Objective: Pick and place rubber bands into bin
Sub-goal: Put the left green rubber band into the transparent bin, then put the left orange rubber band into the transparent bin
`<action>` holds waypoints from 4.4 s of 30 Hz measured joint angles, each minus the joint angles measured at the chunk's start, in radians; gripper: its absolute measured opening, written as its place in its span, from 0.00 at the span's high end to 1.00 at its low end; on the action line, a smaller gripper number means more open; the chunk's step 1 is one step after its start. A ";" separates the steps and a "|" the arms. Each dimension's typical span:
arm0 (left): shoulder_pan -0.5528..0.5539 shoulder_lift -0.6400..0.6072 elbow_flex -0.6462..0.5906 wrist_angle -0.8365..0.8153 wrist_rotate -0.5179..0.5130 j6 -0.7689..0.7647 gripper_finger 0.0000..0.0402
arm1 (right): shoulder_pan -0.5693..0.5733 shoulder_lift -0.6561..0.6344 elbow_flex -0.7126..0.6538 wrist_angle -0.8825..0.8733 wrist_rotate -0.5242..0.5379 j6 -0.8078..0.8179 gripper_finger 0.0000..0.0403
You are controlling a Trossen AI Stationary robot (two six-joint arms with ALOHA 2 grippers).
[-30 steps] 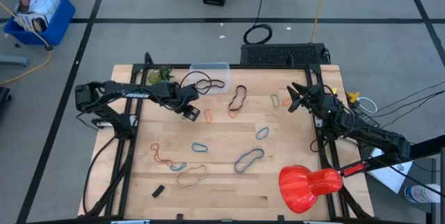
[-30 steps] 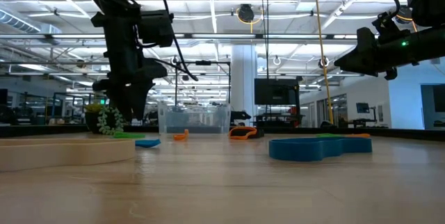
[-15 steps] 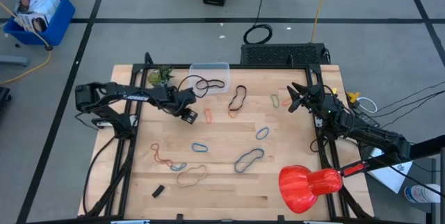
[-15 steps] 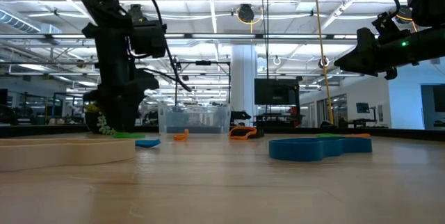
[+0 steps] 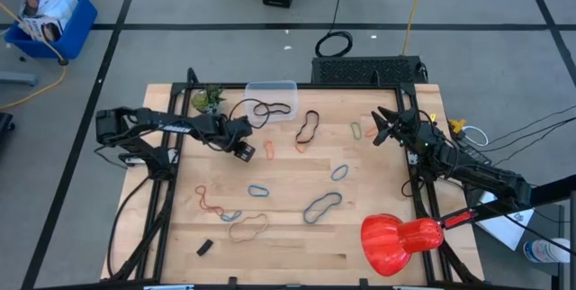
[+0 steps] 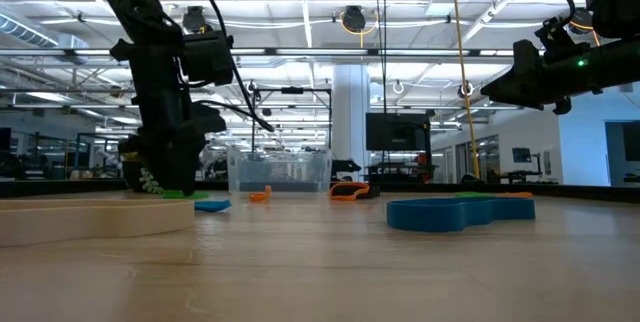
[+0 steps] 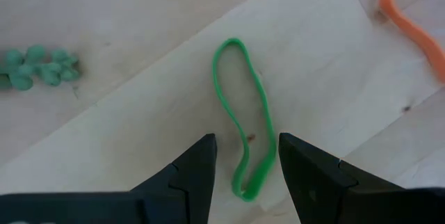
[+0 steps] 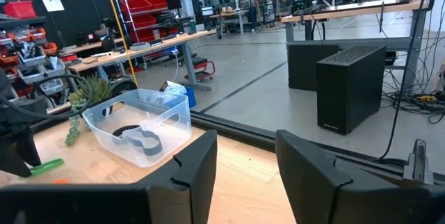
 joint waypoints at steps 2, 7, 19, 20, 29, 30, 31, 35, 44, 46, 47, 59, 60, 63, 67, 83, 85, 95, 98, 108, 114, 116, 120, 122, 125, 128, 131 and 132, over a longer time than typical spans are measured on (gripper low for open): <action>-0.005 0.000 -0.001 -0.002 -0.003 0.001 0.62 | 0.000 0.000 0.000 0.000 0.000 0.000 0.65; -0.009 0.001 -0.001 -0.006 -0.013 0.005 0.77 | 0.000 0.000 0.000 0.000 0.000 0.000 0.65; -0.010 0.002 -0.004 0.033 -0.017 0.012 0.97 | 0.000 0.000 0.000 0.000 0.000 0.000 0.65; -0.010 0.002 -0.004 0.034 -0.017 0.014 0.97 | 0.000 0.000 0.000 0.000 0.000 0.000 0.65; -0.003 -0.140 0.029 0.055 0.002 0.091 0.99 | 0.000 0.000 0.000 -0.001 0.000 0.000 0.65; -0.002 -0.169 0.036 0.059 0.000 0.103 0.99 | 0.000 0.000 0.000 -0.001 0.000 0.000 0.65; 0.002 -0.203 0.040 0.059 0.001 0.114 0.99 | 0.000 0.000 0.000 -0.001 0.000 0.000 0.65; 0.017 -0.357 0.077 0.091 -0.011 0.171 0.99 | 0.000 0.001 0.000 -0.003 0.000 0.000 0.65; 0.022 -0.616 0.096 0.380 0.063 0.296 0.99 | 0.000 0.009 0.000 -0.004 0.000 -0.007 0.65; 0.022 -0.628 0.096 0.397 0.065 0.301 0.99 | 0.000 0.009 0.000 -0.004 0.000 -0.007 0.65; 0.022 -0.628 0.096 0.398 0.064 0.305 0.99 | 0.000 0.009 0.000 -0.004 0.000 -0.008 0.65; 0.110 -0.390 0.423 0.088 0.080 0.460 1.00 | 0.000 0.010 0.000 0.000 0.051 -0.023 0.65; 0.123 -0.350 0.479 0.023 0.066 0.480 1.00 | 0.000 0.010 0.000 0.000 0.051 -0.023 0.65; 0.165 -0.220 0.633 -0.139 0.033 0.535 1.00 | 0.000 0.010 0.000 0.000 0.050 -0.023 0.65; 0.221 -0.062 0.770 -0.276 0.032 0.594 1.00 | 0.000 0.010 0.000 0.000 0.050 -0.023 0.65; 0.267 0.443 0.804 -0.220 0.028 0.607 1.00 | 0.000 0.010 0.000 0.000 0.050 -0.023 0.65; 0.267 0.484 0.804 -0.207 0.028 0.606 1.00 | 0.000 0.010 0.000 0.000 0.050 -0.023 0.65; 0.267 0.524 0.804 -0.172 0.028 0.606 0.99 | 0.000 0.010 0.000 0.000 0.049 -0.023 0.65; 0.267 0.517 0.805 -0.155 0.028 0.598 0.96 | 0.000 0.010 0.000 0.000 0.049 -0.023 0.65; 0.263 0.513 0.805 -0.164 0.029 0.610 0.84 | 0.000 0.010 0.000 0.000 0.049 -0.023 0.65; 0.263 0.508 0.805 -0.166 0.030 0.622 0.66 | 0.000 0.010 0.000 0.000 0.049 -0.023 0.65; 0.263 0.498 0.805 -0.165 0.031 0.631 0.60 | 0.000 0.010 0.000 0.000 0.049 -0.023 0.65; 0.263 0.437 0.805 -0.154 0.031 0.659 0.52 | 0.000 0.010 0.000 0.000 0.049 -0.023 0.65; 0.263 0.397 0.804 -0.146 0.031 0.668 0.49 | 0.000 0.010 0.000 0.000 0.049 -0.023 0.65; 0.263 0.323 0.804 -0.154 0.034 0.686 0.47 | 0.000 0.010 0.000 0.000 0.049 -0.023 0.65; 0.261 0.217 0.804 -0.165 0.084 0.726 0.47 | 0.000 0.010 0.000 0.000 0.049 -0.023 0.65; 0.254 0.112 0.805 -0.186 0.184 0.793 0.47 | 0.000 0.010 0.000 0.000 0.049 -0.023 0.65; 0.250 0.080 0.804 -0.193 0.221 0.822 0.47 | 0.000 0.009 0.000 0.000 0.049 -0.023 0.65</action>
